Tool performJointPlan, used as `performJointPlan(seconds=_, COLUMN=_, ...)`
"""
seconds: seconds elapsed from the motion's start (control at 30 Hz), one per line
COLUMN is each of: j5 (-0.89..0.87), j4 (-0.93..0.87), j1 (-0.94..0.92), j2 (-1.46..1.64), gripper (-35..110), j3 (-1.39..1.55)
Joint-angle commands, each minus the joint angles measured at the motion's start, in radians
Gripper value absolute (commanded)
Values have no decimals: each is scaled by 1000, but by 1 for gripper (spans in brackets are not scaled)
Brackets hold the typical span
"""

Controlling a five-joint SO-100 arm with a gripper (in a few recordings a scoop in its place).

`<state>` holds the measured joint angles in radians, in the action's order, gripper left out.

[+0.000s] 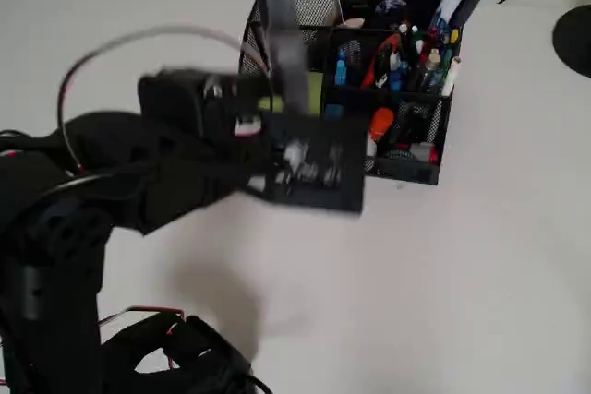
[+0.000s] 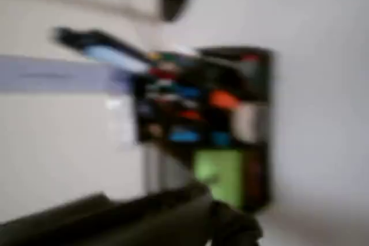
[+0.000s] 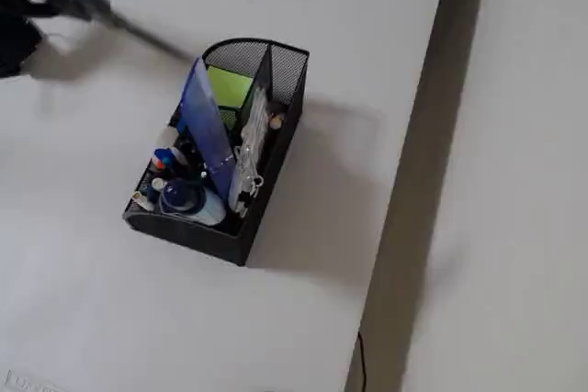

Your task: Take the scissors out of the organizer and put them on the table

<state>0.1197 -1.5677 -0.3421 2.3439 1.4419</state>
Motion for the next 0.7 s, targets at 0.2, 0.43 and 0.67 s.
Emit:
performJointPlan(seconds=0.2, j5=-26, j4=-247, j1=3, j2=-5, gripper=0, j3=71)
performJointPlan(seconds=0.43, j5=-31, j4=-225, j1=-8, j2=-206, gripper=0, j3=210)
performJointPlan(seconds=0.67, j5=-15, j4=-61, j1=-35, j2=-365, gripper=0, j3=353)
